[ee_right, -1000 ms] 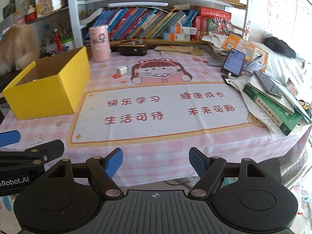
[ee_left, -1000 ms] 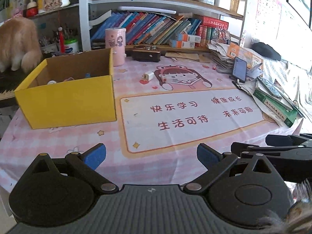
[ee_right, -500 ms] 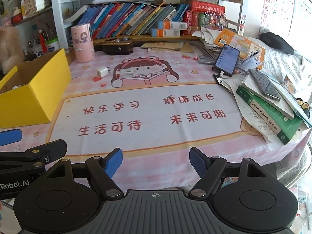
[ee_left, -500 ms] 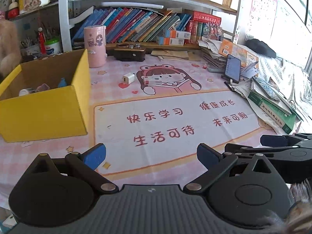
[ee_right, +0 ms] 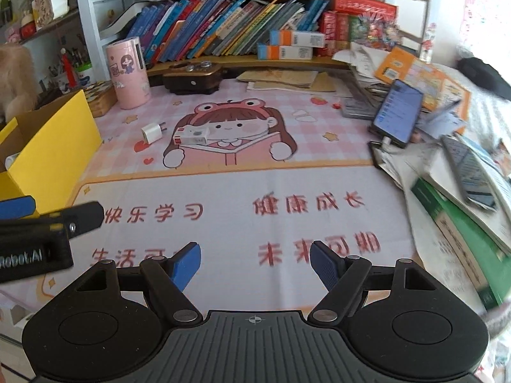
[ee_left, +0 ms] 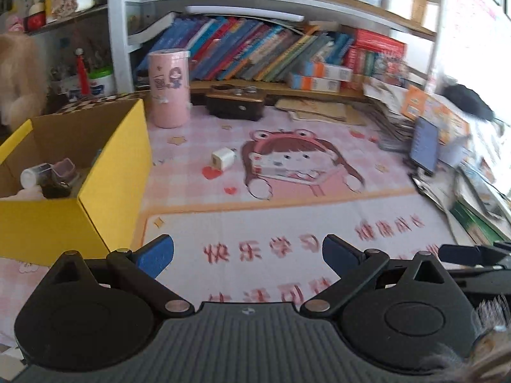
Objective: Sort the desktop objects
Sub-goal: 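Grasp the white charger plug with the left gripper while the right grasps the small cat-printed box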
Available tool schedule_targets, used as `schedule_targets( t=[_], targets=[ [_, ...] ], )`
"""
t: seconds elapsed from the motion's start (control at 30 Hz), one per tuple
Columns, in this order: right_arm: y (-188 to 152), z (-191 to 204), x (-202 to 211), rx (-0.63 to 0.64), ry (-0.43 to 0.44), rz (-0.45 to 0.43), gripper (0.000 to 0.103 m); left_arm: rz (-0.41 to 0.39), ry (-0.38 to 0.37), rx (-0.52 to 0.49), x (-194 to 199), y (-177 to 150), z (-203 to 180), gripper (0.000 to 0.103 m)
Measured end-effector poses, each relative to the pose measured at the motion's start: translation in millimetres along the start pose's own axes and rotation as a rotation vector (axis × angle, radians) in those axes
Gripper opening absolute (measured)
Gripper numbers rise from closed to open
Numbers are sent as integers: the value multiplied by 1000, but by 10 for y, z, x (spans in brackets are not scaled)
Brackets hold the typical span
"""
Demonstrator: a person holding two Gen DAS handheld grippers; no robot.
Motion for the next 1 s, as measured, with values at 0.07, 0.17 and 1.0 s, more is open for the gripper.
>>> schedule_targets(
  t=[0.07,0.17,1.0],
  targets=[
    [61,-17,-132,9,27,-5,78,-11,25,0,-121,79,-11,100],
    [145,-5,-341,35,65,-22,78,-41,56,-9,-323,198,-47,100],
    [430,260,-1583,167,256,-106,77,83,142,64,-2376,381,78,51]
  ],
)
Point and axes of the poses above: each gripper's, at about its wrist camera, not at the fingertips, and x roughly against the way its jaws point, z to its left, y to its top, the point moved 1 cm from there along -x, roughly the way its jaws point, and after that the axes turned 14 degrees about -z, right-handed, at the moved point
